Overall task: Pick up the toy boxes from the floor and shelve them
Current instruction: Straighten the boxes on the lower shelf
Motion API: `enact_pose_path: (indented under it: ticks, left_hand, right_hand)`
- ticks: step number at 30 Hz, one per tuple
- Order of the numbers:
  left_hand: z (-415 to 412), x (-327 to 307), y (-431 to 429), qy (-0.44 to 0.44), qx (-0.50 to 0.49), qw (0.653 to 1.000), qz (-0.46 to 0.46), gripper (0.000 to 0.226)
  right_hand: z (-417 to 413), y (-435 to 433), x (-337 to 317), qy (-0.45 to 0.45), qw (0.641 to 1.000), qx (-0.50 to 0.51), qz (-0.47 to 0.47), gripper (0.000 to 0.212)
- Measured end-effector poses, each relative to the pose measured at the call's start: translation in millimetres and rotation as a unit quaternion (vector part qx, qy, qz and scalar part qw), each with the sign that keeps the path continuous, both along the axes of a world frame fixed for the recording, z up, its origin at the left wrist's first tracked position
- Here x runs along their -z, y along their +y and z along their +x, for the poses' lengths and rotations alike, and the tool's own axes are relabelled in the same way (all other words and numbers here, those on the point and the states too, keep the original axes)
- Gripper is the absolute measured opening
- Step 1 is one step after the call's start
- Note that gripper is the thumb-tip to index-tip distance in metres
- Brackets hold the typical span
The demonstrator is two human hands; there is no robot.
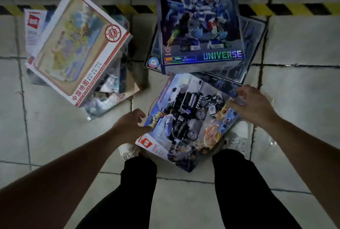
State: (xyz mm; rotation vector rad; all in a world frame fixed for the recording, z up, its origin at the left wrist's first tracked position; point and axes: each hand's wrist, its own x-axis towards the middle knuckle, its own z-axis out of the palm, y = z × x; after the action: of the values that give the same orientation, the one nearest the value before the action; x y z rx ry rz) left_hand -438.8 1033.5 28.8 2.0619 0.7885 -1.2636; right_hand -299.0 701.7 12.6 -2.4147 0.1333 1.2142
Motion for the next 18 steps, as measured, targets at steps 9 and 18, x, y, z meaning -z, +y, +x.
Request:
enact_pose_path:
  ticks: [9,18]
  left_hand:
    - [10.0,125.6,5.5,0.032,-0.048,0.998,-0.018,0.119]
    - [22.5,170.4,2.4,0.056,-0.073,0.990,-0.112,0.096]
  right_hand:
    - [-1.2,-5.3,98.4,0.050,0.994,-0.097,-0.030,0.112]
    - [-4.7,-8.4,114.1,0.051,0.987,-0.133,-0.072,0.119]
